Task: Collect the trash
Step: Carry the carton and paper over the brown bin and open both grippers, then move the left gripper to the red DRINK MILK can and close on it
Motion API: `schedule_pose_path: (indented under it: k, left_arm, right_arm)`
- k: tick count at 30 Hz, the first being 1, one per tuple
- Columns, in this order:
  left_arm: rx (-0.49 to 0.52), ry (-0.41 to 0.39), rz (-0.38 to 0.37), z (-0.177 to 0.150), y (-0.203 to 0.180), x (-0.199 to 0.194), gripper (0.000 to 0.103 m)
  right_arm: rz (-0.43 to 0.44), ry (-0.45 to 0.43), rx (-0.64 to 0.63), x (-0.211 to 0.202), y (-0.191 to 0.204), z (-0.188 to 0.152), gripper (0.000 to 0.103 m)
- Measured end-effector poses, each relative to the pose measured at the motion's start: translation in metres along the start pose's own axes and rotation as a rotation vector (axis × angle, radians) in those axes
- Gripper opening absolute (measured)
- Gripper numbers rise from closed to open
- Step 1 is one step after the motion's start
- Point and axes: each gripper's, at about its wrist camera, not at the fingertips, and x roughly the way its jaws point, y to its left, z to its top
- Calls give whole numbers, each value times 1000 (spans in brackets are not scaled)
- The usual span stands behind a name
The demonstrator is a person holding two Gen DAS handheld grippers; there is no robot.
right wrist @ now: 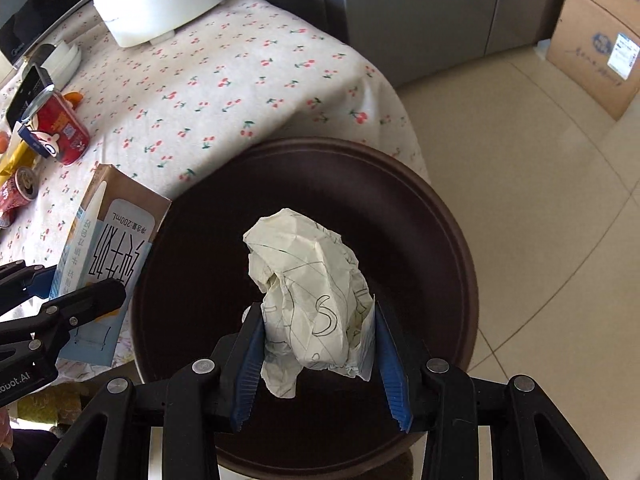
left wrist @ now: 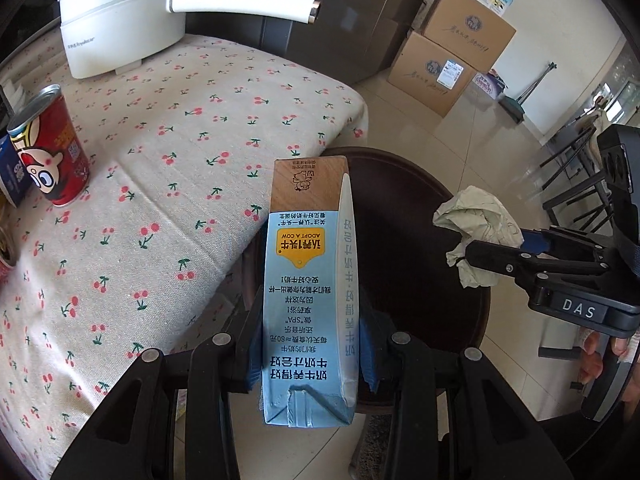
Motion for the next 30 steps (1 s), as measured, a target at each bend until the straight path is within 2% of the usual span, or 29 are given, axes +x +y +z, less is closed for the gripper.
schedule_pose_path:
  k: [2,4,6,17,19,21,30]
  left_arm:
    - [14,7,45,2,-5,6,50]
    - [23,1,82,4,-6,10,72]
    - [31,3,109,2,-4,10,79]
    - [-17,35,148,1,22,7,84]
    - [-22,35,155,0,25,5,86]
    - [-25,35,164,-1,28,3,87]
    - [-40,32,192,-5,41,-9,89]
  right_arm:
    - [-6,6,8,1,-8,-2,47]
    - [-10,10,14,1,-14,-4,47]
    - [-11,11,17,1,-18,-4,47]
    - [-11,7,8,3,-16,-1,52]
    - [-4,5,17,3,-17,-1,76]
    - [-13,-2,12,1,-16,-1,85]
    - [-35,-3,-27,0,-5,3,87]
